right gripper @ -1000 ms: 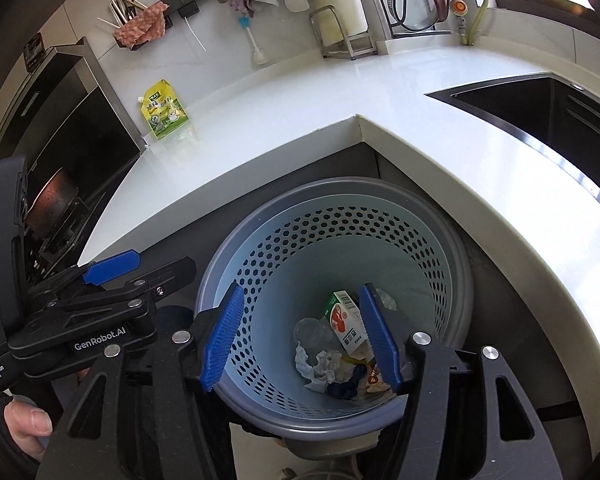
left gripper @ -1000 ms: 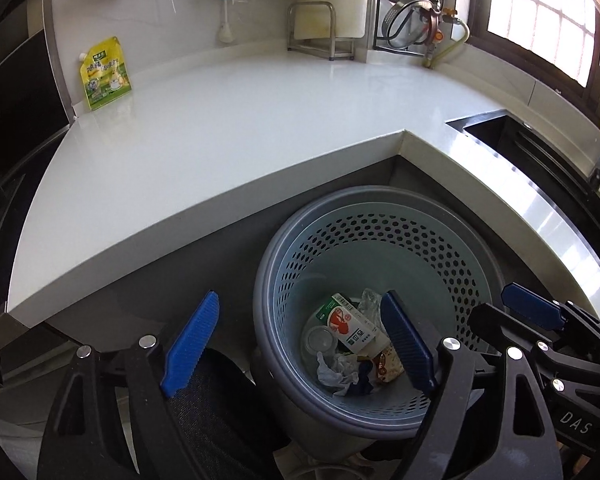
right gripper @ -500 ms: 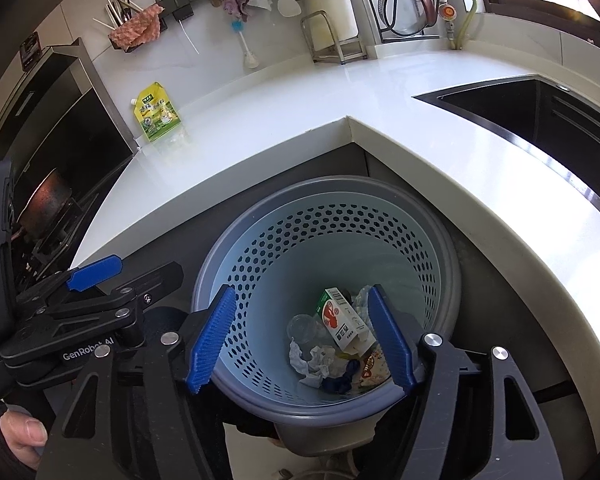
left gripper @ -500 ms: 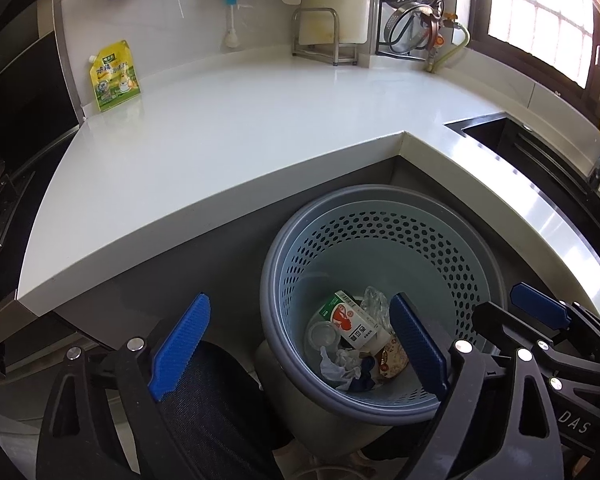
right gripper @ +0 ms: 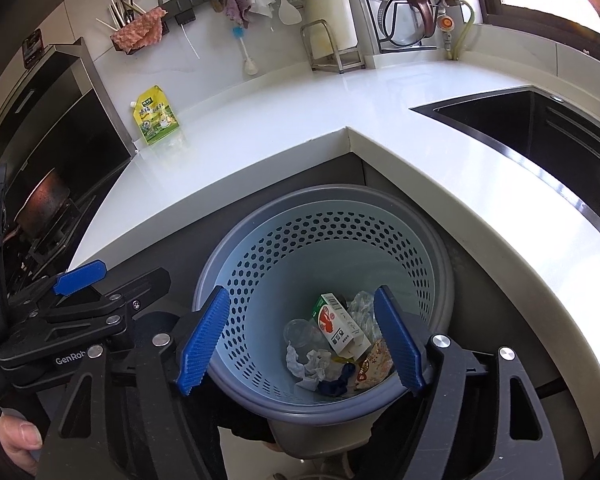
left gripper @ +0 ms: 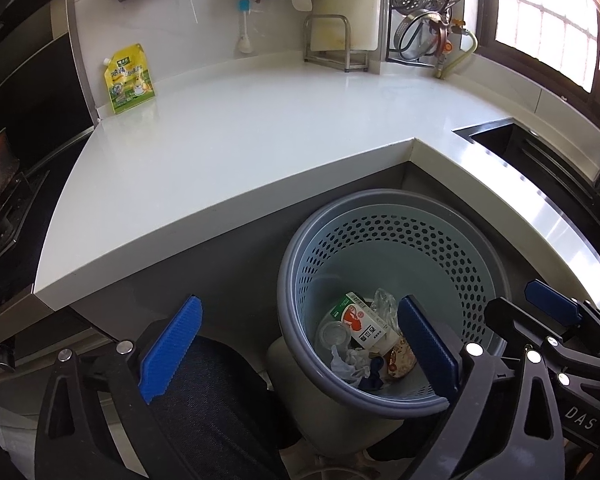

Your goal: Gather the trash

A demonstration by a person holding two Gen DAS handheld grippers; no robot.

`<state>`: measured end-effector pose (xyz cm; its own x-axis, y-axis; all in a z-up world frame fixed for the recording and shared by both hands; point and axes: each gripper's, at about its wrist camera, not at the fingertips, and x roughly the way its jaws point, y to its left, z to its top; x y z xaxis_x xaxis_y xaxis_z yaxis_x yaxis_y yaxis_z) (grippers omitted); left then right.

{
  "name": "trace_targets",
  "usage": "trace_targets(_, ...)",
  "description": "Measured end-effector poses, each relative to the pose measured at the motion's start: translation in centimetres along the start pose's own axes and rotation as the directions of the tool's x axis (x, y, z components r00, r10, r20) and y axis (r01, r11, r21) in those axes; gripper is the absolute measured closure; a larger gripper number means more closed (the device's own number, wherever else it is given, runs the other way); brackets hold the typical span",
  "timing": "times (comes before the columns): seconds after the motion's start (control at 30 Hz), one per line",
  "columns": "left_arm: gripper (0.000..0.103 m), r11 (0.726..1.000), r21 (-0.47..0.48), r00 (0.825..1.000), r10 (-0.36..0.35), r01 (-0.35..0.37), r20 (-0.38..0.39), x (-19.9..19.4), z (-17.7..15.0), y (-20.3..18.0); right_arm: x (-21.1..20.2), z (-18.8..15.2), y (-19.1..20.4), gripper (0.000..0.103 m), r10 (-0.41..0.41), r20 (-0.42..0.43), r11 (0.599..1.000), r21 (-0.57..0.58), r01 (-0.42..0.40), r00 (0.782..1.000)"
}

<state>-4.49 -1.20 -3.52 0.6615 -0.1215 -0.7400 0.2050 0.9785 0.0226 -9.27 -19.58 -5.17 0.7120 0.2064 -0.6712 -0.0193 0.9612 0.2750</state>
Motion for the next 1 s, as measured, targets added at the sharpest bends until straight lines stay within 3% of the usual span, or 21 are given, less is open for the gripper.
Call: trace_targets(1.0, 0.006, 0.999, -0.033, 0.999, 0.035, -0.035, -0.001, -0.16, -0.14, 0.75, -0.71, 0.18, -0.13, 0.03, -0.015, 0.017, 1.0, -0.001, 0.015, 1.0)
